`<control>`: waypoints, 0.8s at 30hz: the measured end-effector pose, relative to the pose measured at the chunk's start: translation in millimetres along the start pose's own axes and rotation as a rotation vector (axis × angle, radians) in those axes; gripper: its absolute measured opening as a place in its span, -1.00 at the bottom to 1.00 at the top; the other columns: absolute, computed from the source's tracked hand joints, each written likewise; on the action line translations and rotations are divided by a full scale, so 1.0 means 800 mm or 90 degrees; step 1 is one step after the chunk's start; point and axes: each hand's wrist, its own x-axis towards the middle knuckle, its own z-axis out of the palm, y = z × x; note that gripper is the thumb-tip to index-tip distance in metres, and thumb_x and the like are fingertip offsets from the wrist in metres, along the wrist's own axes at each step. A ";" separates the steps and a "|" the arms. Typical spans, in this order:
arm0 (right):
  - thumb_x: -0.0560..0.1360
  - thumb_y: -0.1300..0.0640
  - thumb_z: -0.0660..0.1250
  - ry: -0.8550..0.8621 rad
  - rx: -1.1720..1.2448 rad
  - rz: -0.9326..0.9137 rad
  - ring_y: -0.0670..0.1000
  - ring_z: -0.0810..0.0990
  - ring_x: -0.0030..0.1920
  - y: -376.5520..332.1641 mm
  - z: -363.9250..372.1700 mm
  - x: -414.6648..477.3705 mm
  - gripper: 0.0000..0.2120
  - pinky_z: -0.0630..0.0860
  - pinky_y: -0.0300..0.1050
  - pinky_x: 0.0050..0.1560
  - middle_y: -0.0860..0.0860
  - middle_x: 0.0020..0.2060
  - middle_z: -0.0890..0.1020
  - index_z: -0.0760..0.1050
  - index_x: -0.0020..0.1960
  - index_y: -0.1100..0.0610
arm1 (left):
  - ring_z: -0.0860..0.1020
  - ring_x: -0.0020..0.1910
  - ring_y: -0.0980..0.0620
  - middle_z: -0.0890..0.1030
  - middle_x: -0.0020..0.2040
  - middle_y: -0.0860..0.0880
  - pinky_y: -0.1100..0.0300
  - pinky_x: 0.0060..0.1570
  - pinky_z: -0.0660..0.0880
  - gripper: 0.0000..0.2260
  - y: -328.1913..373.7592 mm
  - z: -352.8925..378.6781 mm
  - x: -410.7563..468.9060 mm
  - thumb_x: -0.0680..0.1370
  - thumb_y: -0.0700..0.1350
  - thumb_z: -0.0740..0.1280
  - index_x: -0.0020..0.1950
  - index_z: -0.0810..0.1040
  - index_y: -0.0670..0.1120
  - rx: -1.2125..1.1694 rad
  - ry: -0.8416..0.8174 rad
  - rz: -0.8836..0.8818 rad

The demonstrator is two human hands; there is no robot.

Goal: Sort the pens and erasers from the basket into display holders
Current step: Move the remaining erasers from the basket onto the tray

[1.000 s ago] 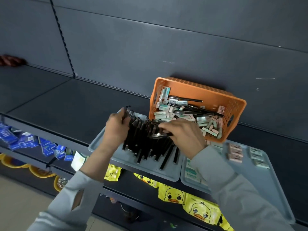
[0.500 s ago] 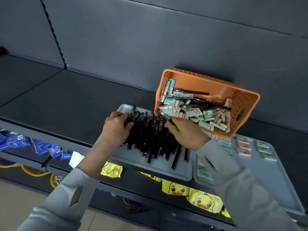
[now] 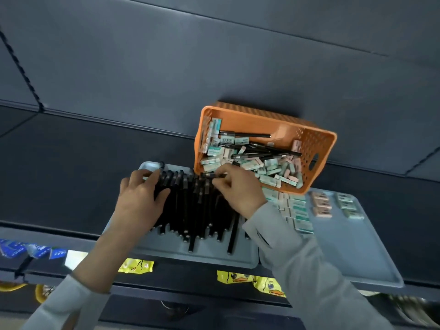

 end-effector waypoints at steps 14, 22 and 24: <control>0.55 0.25 0.21 0.049 -0.438 0.012 0.22 0.30 0.40 0.139 -0.095 0.087 -0.54 0.25 0.10 0.40 0.13 0.37 0.41 0.32 0.44 0.09 | 0.45 0.22 -0.22 0.51 0.26 -0.18 -0.01 0.26 0.38 -0.65 0.188 0.091 0.126 0.50 -0.29 0.34 0.29 0.54 -0.17 0.031 -0.073 0.250; 0.58 0.20 0.22 0.097 -0.471 -0.046 0.20 0.34 0.37 0.143 -0.103 0.085 -0.62 0.24 0.12 0.39 0.13 0.33 0.43 0.34 0.38 0.11 | 0.56 0.05 -0.08 0.63 0.05 -0.07 0.03 0.09 0.52 -0.82 0.184 0.086 0.141 0.50 -0.13 0.42 0.10 0.66 -0.05 -0.104 0.023 0.152; 0.58 0.22 0.21 0.105 -0.436 -0.058 0.18 0.40 0.32 0.138 -0.109 0.080 -0.67 0.31 0.11 0.34 0.12 0.27 0.51 0.37 0.33 0.11 | 0.58 0.03 0.05 0.64 0.07 0.00 0.10 0.10 0.53 -0.79 0.183 0.072 0.138 0.51 -0.11 0.42 0.14 0.65 -0.01 -0.187 -0.001 0.112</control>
